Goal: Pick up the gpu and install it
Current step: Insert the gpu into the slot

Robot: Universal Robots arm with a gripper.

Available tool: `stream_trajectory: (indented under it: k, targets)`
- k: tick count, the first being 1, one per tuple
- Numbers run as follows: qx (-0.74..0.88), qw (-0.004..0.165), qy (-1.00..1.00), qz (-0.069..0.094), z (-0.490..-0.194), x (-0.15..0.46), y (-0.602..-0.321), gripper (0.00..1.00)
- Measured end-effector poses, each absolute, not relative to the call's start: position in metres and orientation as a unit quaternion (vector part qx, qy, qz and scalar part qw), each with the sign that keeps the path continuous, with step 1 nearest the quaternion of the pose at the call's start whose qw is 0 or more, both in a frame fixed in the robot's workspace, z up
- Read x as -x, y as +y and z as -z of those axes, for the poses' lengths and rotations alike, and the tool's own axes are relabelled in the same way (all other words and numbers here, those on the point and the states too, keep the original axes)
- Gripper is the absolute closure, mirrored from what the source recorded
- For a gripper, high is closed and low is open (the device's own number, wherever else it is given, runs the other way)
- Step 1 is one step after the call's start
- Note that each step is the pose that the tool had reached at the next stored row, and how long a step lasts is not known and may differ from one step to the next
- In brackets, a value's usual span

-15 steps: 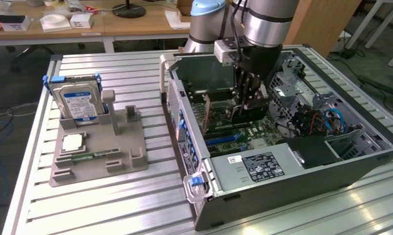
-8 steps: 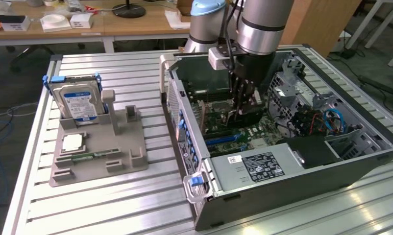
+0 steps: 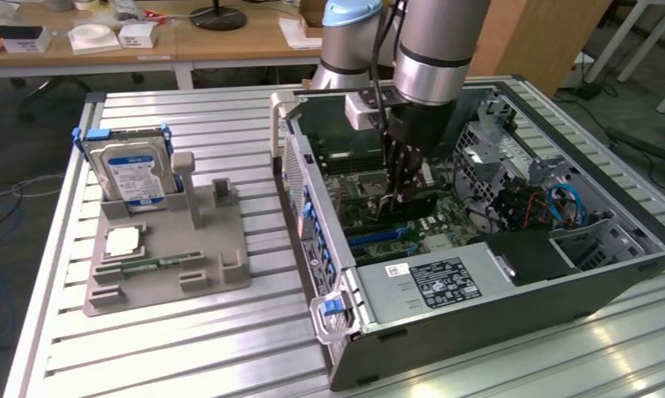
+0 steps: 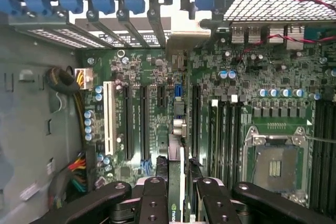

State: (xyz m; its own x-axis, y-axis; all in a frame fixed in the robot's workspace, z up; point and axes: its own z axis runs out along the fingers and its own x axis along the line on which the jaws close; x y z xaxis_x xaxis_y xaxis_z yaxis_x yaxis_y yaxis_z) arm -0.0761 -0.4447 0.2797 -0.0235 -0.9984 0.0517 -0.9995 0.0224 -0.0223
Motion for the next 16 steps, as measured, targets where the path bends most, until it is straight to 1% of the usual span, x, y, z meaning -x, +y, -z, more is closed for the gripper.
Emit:
stream_trajectory:
  k: [8,16]
  targets:
    - [-0.699,0.011,-0.715,-0.026,-0.267,0.082,-0.445,0.74]
    - [-0.699,0.011,-0.715,-0.026,-0.266,0.085,-0.446,0.74]
